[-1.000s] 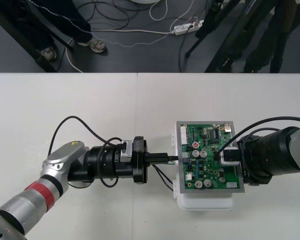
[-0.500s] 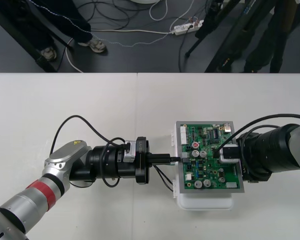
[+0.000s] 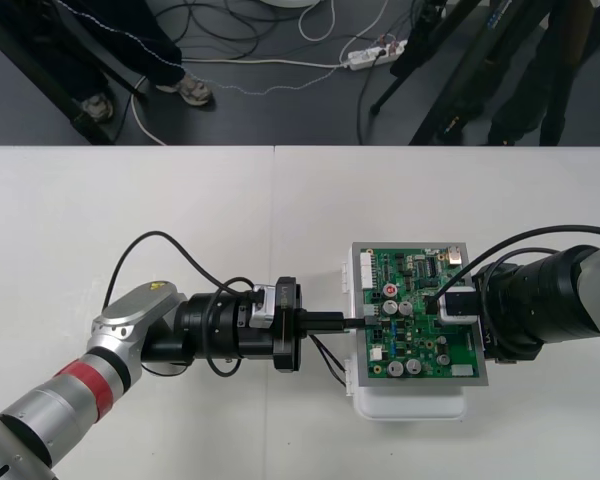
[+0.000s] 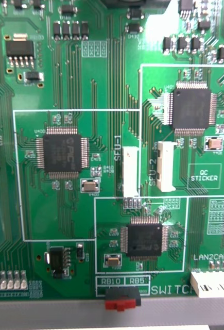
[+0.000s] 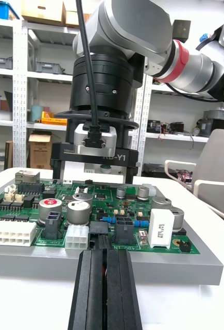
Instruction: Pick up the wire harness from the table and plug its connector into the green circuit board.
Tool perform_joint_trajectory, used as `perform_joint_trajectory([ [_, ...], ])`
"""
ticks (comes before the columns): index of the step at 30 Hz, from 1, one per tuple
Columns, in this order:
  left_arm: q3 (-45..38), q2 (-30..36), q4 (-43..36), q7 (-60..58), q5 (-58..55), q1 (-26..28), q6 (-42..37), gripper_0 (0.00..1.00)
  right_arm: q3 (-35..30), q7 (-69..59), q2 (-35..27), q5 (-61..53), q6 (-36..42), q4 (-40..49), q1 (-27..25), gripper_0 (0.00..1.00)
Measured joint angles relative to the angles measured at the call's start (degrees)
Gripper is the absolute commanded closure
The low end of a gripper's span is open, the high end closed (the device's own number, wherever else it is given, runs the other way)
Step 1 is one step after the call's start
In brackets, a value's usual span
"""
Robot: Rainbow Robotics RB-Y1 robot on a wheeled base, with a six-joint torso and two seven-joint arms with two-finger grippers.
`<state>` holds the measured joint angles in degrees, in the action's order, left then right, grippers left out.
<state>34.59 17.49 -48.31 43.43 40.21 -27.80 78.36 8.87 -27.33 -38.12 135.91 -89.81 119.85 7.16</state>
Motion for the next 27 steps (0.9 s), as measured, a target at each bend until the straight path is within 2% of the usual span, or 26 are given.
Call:
perform_joint_trajectory([
  [27,0.2,-0.1,0.1,0.0,-1.2,-0.1,-0.9,1.0,0.0,0.0,0.0,-0.3,-0.2,0.0,0.0,0.0],
])
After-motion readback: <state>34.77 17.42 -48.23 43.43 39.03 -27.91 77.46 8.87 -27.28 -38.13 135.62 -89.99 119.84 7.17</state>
